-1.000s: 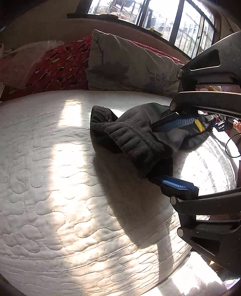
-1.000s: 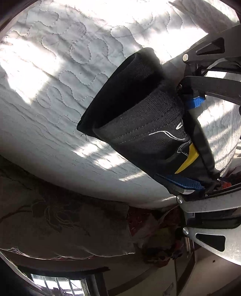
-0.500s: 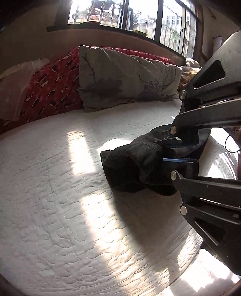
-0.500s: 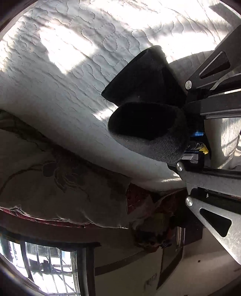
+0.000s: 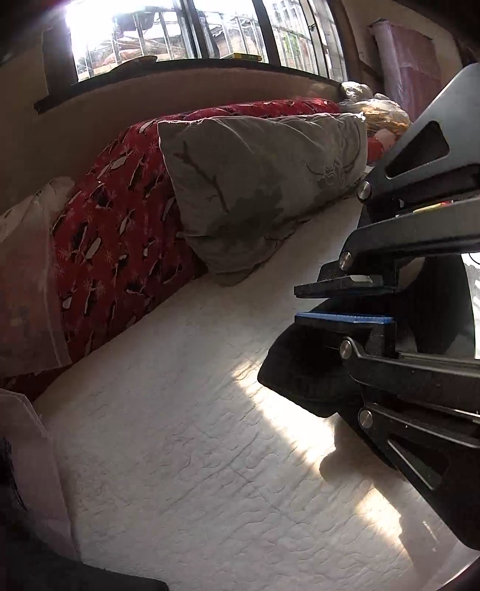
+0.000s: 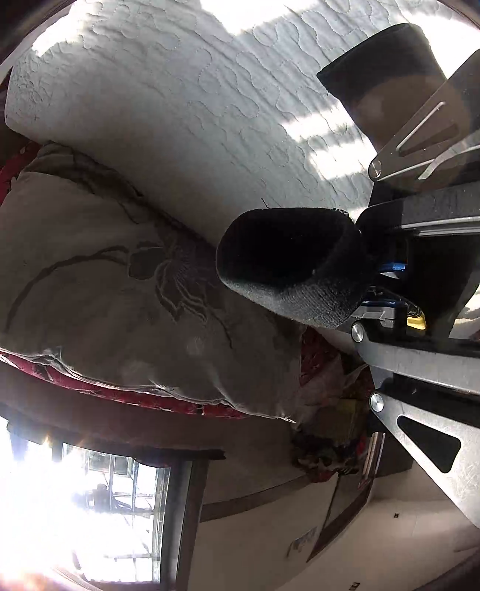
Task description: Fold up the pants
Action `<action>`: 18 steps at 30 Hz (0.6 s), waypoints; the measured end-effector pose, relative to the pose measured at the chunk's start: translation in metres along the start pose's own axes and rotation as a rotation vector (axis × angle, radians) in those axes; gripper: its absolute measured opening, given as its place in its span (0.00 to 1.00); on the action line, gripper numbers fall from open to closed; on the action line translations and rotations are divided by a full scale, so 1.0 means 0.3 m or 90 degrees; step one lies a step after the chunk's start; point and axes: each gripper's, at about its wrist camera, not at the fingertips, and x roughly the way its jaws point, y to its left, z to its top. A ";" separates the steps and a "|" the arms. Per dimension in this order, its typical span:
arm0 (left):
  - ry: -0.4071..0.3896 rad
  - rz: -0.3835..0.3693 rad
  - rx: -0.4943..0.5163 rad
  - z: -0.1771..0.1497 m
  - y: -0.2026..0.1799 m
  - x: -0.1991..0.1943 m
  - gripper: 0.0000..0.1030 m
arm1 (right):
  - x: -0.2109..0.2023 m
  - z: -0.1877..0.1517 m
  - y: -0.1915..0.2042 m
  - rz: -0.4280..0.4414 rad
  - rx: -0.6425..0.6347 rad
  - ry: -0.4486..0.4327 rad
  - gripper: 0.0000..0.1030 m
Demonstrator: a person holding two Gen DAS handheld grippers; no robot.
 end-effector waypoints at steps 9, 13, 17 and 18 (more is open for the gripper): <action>0.079 -0.004 0.077 -0.063 0.086 0.005 0.05 | 0.018 -0.145 -0.245 -0.077 0.030 0.089 0.13; 0.123 0.050 -0.003 -0.010 0.096 0.109 0.11 | 0.029 -0.136 -0.301 -0.077 0.071 0.076 0.13; 0.194 0.039 -0.107 0.040 0.099 0.238 0.55 | 0.046 -0.126 -0.274 -0.085 0.047 0.087 0.13; 0.201 0.047 -0.123 0.049 0.092 0.262 0.57 | 0.050 -0.122 -0.268 -0.087 0.043 0.089 0.13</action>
